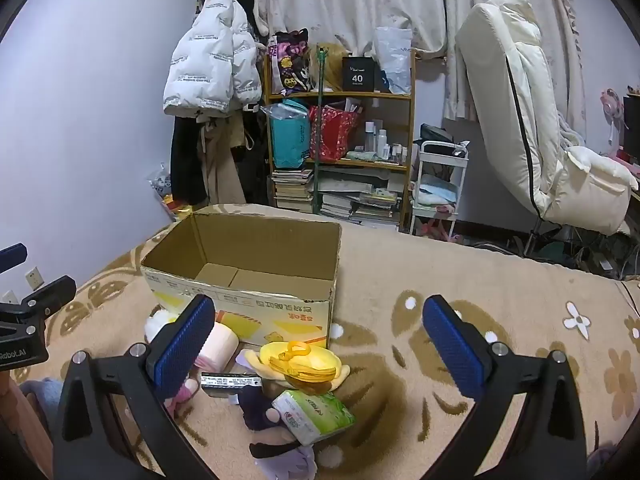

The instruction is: Organize soft objects

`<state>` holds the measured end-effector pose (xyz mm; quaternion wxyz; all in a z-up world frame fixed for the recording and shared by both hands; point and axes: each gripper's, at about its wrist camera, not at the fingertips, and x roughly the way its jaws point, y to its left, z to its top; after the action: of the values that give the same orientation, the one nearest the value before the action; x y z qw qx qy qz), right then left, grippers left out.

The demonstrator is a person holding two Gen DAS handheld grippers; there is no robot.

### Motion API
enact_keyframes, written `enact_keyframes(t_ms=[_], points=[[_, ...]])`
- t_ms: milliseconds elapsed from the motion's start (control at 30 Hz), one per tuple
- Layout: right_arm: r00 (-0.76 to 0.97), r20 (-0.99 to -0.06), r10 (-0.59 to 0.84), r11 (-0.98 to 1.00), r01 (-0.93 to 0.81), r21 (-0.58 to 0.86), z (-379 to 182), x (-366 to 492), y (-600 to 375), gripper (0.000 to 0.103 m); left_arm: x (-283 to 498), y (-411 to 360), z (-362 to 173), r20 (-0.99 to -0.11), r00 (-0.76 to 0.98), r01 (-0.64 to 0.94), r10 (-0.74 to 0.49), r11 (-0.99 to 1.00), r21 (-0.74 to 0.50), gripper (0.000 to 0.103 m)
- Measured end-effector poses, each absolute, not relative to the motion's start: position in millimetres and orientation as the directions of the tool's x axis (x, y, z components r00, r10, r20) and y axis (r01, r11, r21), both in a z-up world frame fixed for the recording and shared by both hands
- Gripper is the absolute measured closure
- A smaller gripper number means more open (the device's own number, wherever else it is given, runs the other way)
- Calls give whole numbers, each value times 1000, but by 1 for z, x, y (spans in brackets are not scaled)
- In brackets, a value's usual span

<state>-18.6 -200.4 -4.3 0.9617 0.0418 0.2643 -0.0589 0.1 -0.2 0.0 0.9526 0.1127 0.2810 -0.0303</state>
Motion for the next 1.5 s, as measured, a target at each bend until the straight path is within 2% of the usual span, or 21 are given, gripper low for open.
enact_keyframes(t_ms=[1500], points=[[850, -519, -95, 987, 147, 62, -7, -18, -203, 0, 1, 5, 0, -533, 846, 102, 13, 977, 186, 1]])
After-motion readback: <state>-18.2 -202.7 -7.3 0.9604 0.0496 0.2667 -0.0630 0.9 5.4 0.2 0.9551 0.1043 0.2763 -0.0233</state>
